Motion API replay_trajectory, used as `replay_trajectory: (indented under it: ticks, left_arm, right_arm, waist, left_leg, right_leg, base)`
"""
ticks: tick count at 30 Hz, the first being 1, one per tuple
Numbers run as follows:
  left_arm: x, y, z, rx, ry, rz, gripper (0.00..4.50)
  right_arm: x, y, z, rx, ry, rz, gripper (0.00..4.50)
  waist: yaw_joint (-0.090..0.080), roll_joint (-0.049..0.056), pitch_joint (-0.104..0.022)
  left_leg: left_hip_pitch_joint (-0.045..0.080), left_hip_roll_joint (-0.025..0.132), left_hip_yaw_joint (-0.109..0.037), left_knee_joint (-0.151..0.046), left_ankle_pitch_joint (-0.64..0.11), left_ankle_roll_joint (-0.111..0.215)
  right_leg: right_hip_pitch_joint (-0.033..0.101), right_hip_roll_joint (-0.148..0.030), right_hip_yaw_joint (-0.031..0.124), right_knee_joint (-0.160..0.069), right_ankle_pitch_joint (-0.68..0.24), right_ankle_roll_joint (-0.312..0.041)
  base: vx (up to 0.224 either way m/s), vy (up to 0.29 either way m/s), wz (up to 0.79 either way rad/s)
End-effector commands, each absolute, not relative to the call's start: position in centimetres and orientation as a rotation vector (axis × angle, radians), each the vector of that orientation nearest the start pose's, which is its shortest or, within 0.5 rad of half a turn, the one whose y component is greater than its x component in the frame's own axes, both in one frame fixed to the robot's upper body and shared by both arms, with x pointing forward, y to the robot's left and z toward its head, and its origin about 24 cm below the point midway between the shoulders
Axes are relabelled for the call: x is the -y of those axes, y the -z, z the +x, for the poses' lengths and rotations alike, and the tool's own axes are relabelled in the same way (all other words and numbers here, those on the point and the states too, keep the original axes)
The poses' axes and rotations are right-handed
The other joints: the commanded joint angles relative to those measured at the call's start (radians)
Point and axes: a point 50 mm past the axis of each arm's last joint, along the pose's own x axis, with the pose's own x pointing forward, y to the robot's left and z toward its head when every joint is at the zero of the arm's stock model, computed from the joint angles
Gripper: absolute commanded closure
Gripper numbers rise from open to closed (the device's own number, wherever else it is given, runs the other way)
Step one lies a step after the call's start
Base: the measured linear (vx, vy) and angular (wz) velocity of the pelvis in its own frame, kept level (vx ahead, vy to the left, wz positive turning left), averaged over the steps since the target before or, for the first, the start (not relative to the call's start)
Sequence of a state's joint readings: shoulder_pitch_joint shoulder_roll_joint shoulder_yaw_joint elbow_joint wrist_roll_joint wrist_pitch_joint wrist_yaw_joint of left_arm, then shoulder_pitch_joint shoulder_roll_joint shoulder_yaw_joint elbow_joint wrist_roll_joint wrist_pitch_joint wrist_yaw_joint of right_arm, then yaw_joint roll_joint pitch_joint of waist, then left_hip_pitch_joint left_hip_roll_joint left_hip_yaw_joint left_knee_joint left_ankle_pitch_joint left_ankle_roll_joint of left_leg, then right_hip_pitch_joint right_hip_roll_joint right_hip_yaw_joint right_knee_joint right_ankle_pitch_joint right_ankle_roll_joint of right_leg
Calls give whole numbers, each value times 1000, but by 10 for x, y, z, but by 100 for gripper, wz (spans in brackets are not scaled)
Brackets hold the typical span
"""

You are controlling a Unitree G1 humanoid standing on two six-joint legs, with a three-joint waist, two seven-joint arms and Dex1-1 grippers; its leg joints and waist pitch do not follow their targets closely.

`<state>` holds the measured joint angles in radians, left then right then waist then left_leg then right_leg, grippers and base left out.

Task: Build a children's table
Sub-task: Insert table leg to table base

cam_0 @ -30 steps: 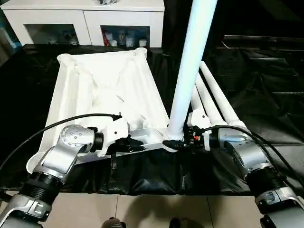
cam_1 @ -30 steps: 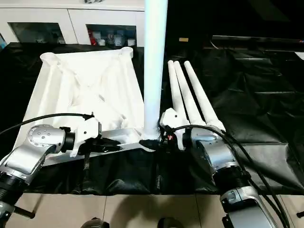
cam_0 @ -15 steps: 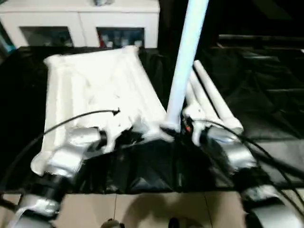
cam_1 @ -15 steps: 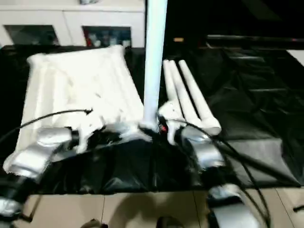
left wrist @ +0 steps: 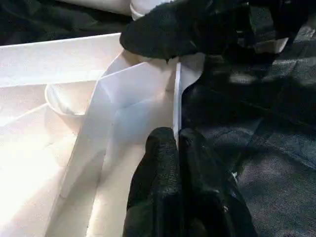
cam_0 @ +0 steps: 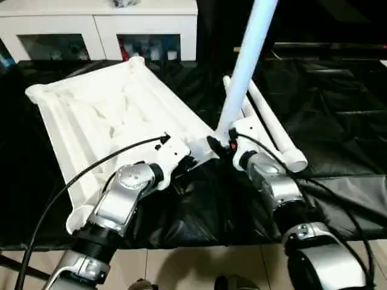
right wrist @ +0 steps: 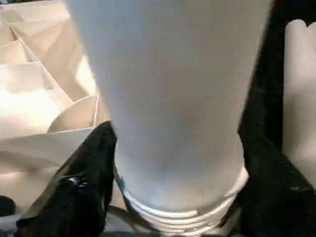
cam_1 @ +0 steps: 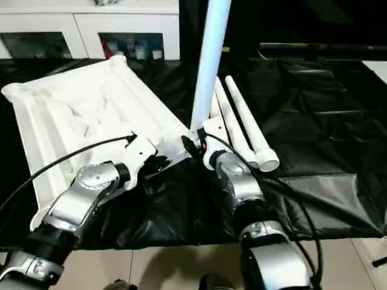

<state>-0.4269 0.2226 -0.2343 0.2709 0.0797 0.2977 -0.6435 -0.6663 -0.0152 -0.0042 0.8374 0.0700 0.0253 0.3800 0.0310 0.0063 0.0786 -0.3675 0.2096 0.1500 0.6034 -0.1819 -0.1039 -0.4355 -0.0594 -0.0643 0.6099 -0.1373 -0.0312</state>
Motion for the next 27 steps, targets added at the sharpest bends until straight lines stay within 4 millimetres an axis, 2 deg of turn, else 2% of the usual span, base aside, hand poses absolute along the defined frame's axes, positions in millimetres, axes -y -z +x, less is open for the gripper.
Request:
replay_trajectory:
  ticks: [1,2,4,5,7,11,15,16,17,19,21,23,27]
  left_arm:
    - [-74,-83,313,-107,882,335,450]
    - [-76,-82,312,-110,890,344,450]
    - [-77,-82,312,-112,896,348,450]
    - [-81,-82,312,-118,914,361,450]
    - [-84,-81,309,-123,948,374,450]
    - [-95,-79,303,-148,1046,402,450]
    - [-105,-78,299,-170,1113,422,450]
    - [-114,-78,297,-186,1151,433,450]
    - [-114,-78,297,-186,1151,433,450]
    - [-118,-78,296,-193,1166,436,450]
    - [-129,-80,296,-205,1192,443,450]
    - [-138,-82,295,-209,1224,448,450]
    - [-149,-84,293,-235,1280,453,450]
  right_arm:
    - [38,-38,339,-250,-738,63,67]
    - [38,-39,339,-242,-745,59,60]
    - [39,-39,339,-238,-749,58,35]
    - [41,-40,340,-229,-748,46,35]
    - [45,-42,341,-216,-752,32,6]
    - [59,-46,339,-174,-821,-43,6]
    - [70,-50,335,-153,-903,-102,6]
    - [83,-51,330,-151,-971,-150,6]
    - [83,-51,330,-151,-971,-150,6]
    - [89,-52,328,-153,-1000,-169,6]
    - [103,-54,326,-161,-1050,-202,6]
    - [115,-56,322,-168,-1100,-224,6]
    - [126,-61,315,-183,-1202,-246,6]
  waist:
    - [3,10,-92]
    - [3,14,-92]
    - [2,10,-93]
    - [3,11,-93]
    - [2,13,-94]
    - [-1,14,-93]
    - [6,15,-91]
    - [5,14,-90]
    - [11,14,-91]
    - [12,15,-90]
    - [14,17,-89]
    - [17,13,-91]
    - [23,13,-90]
  left_leg:
    - [-1,1,14,-61,-196,46]
    - [-1,1,14,-61,-201,44]
    - [-2,0,13,-61,-202,42]
    - [-2,1,13,-61,-201,42]
    - [-2,1,12,-61,-194,46]
    - [-2,2,13,-61,-198,49]
    - [2,4,12,-63,-212,48]
    - [3,5,13,-63,-219,50]
    - [7,4,14,-61,-223,52]
    - [4,5,14,-63,-226,52]
    - [6,6,13,-63,-236,47]
    - [7,4,13,-62,-237,49]
    - [5,5,14,-61,-229,55]
  right_leg:
    - [77,-55,34,-74,-279,-192]
    - [76,-55,35,-75,-284,-191]
    - [78,-54,35,-74,-279,-190]
    - [78,-54,35,-73,-276,-191]
    - [78,-54,35,-71,-255,-198]
    - [78,-54,36,-69,-243,-210]
    - [77,-53,36,-69,-244,-213]
    - [76,-53,37,-70,-249,-214]
    - [76,-53,38,-71,-254,-210]
    - [75,-52,38,-69,-247,-214]
    - [75,-53,38,-70,-262,-212]
    - [76,-51,38,-71,-263,-207]
    - [77,-51,37,-69,-260,-209]
  base:
    - [0,0,0]
    - [0,0,0]
    - [0,0,0]
    - [0,0,0]
    - [0,0,0]
    - [0,0,0]
    - [0,0,0]
    - [0,0,0]
    - [0,0,0]
    - [0,0,0]
    - [0,0,0]
    - [0,0,0]
    - [0,0,0]
